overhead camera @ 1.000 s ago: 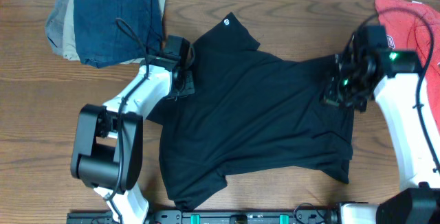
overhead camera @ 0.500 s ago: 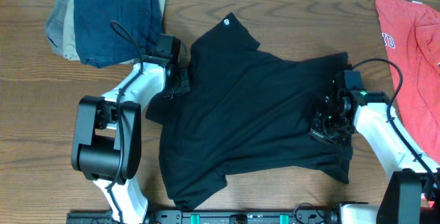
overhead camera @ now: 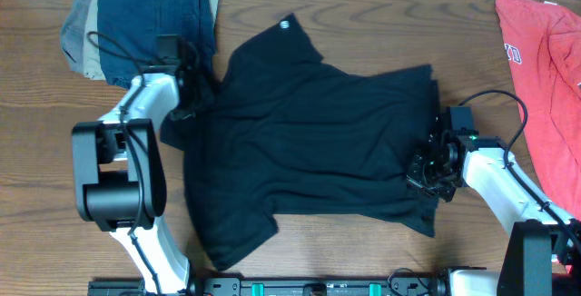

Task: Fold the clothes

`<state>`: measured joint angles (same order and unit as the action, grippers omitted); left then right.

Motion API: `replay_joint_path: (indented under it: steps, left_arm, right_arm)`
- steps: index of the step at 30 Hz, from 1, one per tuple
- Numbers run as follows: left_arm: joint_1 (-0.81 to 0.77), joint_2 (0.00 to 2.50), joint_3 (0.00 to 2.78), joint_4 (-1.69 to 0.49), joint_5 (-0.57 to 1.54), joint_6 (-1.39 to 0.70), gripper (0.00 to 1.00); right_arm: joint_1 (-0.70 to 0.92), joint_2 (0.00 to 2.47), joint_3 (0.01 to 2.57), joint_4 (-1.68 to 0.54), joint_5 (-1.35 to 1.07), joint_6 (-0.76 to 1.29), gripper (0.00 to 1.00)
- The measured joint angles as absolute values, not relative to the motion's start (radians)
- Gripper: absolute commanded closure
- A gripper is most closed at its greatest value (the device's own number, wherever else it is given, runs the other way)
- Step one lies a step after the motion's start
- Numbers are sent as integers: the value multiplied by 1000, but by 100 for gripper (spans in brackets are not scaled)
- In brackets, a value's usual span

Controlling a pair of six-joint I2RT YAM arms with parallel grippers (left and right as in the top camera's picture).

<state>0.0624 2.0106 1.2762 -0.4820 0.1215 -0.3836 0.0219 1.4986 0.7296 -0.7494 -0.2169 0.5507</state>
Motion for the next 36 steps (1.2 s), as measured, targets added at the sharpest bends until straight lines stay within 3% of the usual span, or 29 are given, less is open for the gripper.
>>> replay_joint_path:
  steps: [9, 11, 12, 14, 15, 18, 21, 28, 30, 32, 36]
  left_arm:
    - [140, 1998, 1275, -524, 105, -446, 94]
    - [140, 1980, 1263, -547, 88, -449, 83]
    - [140, 1969, 1254, -567, 80, -448, 71]
    - [135, 1940, 1232, -604, 74, -453, 46]
    - [132, 1921, 1224, -625, 80, -456, 39]
    - [114, 1850, 1217, -673, 119, -467, 34]
    - [78, 1767, 1217, -722, 162, -468, 33]
    - [-78, 1711, 1217, -841, 204, -437, 32]
    - [-124, 1711, 1216, -842, 207, -432, 26]
    - [-163, 1711, 1214, -842, 204, -422, 14]
    - [-212, 1711, 1206, -846, 179, -418, 8]
  right_arm:
    - [22, 1499, 730, -707, -223, 550, 99]
    - [22, 1499, 735, -715, -242, 538, 99]
    - [22, 1499, 741, -723, -252, 531, 98]
    - [28, 1499, 762, -742, -262, 517, 90]
    - [35, 1499, 776, -744, -267, 508, 84]
    - [51, 1499, 804, -743, -274, 493, 60]
    - [51, 1499, 807, -768, -264, 480, 49]
    - [51, 1499, 807, -902, -295, 409, 52]
    - [51, 1499, 807, -955, -334, 368, 54]
    - [51, 1499, 807, -991, -358, 345, 55]
    - [58, 1499, 806, -1008, -382, 320, 56]
